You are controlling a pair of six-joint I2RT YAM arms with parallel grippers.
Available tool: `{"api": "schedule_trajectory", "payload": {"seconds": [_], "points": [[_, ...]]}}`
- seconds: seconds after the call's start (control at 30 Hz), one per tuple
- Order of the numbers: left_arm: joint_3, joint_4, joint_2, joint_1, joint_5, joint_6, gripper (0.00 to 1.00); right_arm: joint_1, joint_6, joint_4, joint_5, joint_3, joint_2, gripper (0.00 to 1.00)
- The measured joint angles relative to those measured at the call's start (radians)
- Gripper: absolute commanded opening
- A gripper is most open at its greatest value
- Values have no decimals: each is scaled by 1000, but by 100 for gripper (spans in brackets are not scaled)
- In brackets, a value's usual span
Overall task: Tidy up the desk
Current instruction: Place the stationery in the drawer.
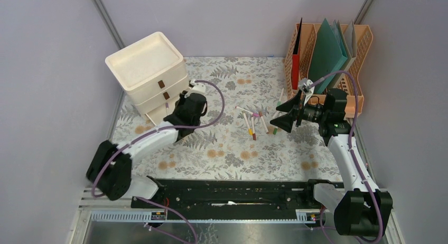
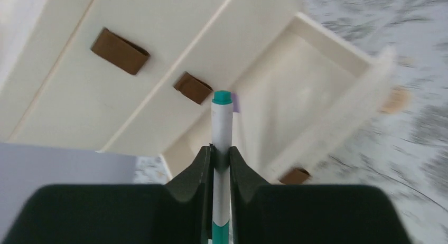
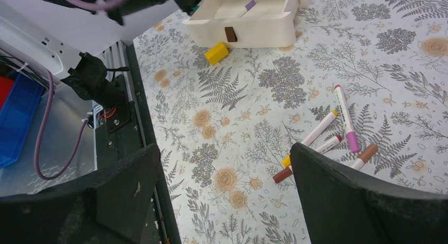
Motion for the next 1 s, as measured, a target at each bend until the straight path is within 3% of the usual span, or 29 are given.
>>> {"api": "schedule_trajectory", "payload": {"seconds": [0.07, 0.13, 0.3, 0.4, 0.47, 0.6, 0.77, 1.0], "points": [[-1, 125, 91, 25, -71, 129, 46, 0, 5, 1, 0, 0, 0, 100], [3, 230, 191, 56, -126, 232, 61, 0, 11, 4, -1, 0, 0, 100], [16, 298, 317, 69, -188, 337, 77, 0, 18, 5, -7, 0, 0, 100], [38, 251, 274, 26, -164, 278, 84, 0, 17, 5, -7, 0, 0, 100], [60, 196, 209, 2, -102, 198, 98, 0, 14, 5, -7, 0, 0, 100], [41, 184, -17, -8, 147, 3, 99, 0, -16, -10, 2, 0, 0, 100], [-192, 439, -242, 4, 426, -197, 99, 0, -81, -73, 34, 4, 0, 100], [-420, 650, -124, 11, 614, -327, 99, 5, -196, -183, 108, 58, 29, 100]]}}
